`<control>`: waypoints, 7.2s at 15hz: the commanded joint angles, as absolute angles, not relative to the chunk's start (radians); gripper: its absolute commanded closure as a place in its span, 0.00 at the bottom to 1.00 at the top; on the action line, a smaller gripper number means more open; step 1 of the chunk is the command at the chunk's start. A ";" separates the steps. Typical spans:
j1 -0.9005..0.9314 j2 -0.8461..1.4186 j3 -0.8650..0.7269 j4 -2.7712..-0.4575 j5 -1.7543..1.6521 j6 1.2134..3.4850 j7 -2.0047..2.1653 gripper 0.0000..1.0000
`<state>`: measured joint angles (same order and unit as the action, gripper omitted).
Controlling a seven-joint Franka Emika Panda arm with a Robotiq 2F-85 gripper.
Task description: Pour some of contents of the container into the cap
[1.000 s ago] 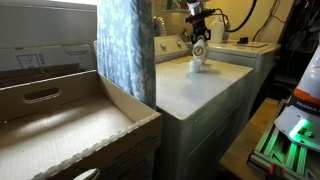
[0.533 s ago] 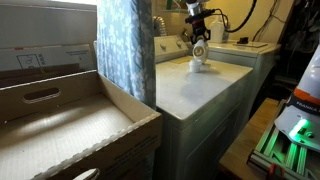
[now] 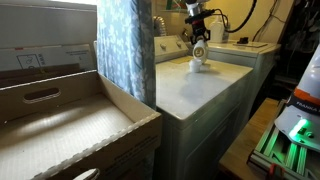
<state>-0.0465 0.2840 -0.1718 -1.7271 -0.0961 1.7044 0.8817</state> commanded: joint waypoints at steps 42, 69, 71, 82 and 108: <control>-0.172 0.245 -0.189 -1.716 0.214 1.600 0.739 1.00; -0.264 0.252 -0.245 -1.714 0.420 1.508 0.638 1.00; -0.275 0.253 -0.248 -1.718 0.452 1.510 0.628 1.00; -0.317 0.297 -0.269 -1.707 0.592 1.429 0.652 1.00; -0.362 0.383 -0.304 -1.735 0.961 1.469 0.770 1.00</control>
<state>-0.3587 0.4070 -0.2969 -1.7318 0.9261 1.4869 0.7363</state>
